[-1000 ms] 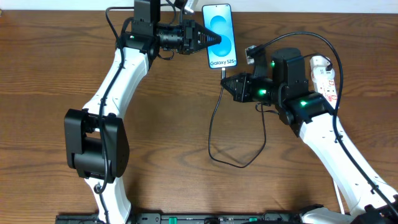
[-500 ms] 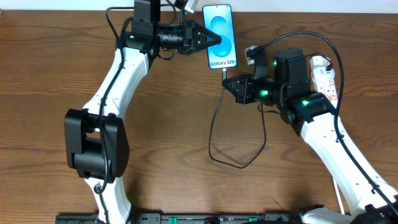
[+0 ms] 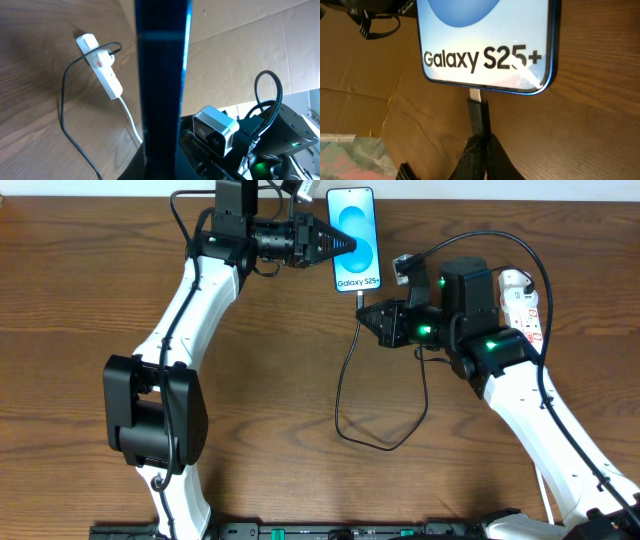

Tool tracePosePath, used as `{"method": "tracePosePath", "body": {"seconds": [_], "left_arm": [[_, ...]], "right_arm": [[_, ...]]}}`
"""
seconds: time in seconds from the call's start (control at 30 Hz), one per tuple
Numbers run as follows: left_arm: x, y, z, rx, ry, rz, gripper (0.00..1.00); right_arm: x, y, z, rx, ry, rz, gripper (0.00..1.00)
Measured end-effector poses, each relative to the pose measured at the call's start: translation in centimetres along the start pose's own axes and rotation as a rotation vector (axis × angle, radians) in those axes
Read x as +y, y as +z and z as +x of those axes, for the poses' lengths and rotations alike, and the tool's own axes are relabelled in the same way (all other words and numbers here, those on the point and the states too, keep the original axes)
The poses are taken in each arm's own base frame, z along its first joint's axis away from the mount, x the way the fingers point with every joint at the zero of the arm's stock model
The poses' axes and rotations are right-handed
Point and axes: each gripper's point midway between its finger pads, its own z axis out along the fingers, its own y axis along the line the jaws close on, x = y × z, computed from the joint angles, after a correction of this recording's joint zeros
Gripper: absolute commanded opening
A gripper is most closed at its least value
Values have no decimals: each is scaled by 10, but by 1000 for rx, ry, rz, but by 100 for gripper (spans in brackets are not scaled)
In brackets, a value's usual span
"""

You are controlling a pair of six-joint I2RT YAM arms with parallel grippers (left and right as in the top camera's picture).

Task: Plug charger to phone and switch on socket
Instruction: 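Hold the plug pressed into the port while left gripper holds phone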

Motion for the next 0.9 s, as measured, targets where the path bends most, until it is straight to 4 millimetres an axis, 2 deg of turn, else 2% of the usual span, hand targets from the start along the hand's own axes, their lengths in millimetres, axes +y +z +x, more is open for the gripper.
{"method": "tracePosePath", "body": {"seconds": [0.9], "left_arm": [[-2, 0, 2, 10, 0, 14, 7]], "right_arm": [[3, 0, 3, 15, 41, -16, 1]]}}
